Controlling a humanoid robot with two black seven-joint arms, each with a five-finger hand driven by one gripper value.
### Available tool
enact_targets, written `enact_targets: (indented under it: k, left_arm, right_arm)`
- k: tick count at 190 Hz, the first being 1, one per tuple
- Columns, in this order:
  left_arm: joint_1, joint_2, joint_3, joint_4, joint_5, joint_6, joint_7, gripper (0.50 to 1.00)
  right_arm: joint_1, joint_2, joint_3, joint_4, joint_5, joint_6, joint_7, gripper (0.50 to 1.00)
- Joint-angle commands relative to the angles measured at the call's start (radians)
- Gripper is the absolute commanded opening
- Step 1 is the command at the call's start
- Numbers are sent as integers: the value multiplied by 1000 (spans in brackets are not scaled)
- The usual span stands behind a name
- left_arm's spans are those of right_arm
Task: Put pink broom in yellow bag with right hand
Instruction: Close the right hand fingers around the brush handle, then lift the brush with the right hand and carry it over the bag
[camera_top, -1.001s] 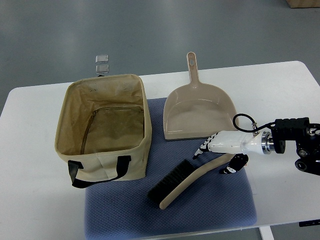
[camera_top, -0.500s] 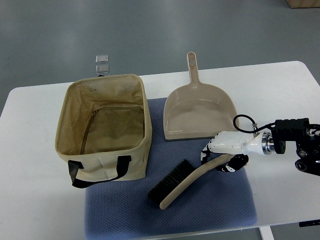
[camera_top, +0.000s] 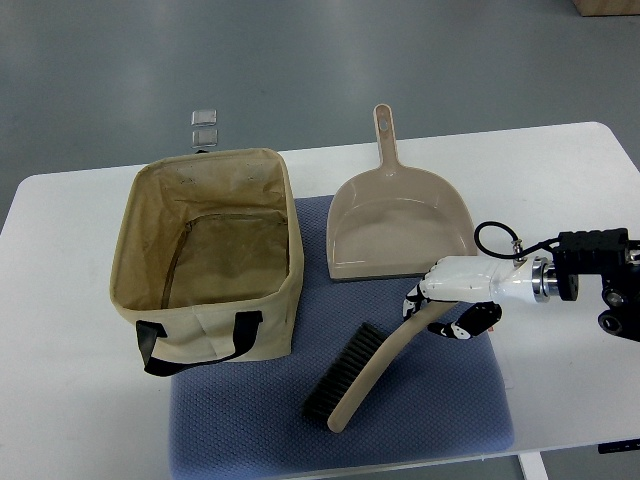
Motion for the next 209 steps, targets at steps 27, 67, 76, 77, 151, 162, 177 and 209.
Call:
enact_targets:
  k: [27,67,76,77,151,162,177,209]
  left_arm:
    - [0,0,0,0,0,0,0,1000]
    - [0,0,0,0,0,0,0,1000]
    - [0,0,0,0,0,0,0,1000]
    - [0,0,0,0,0,0,0,1000]
    - [0,0,0,0,0,0,0,1000]
    - [0,0,0,0,0,0,0,1000]
    - [0,0,0,0,0,0,0,1000]
    - [0,0,0,0,0,0,0,1000]
  right_arm:
    - [1,-56,83,0,10,1,46,500]
    - [3,-94,136,-2,33,7,66,500]
    - [4,-103,152,-2,42,10,67,500]
    - [4,-103,152,-2,42,10,67,500]
    - [127,-145,391,-160,169,260,90,500]
    - [159,-138,448,-203,171,308,87,500]
    - [215,-94,491,-249,169,355,83,500]
    - [357,65,486,-342,163,401,78,500]
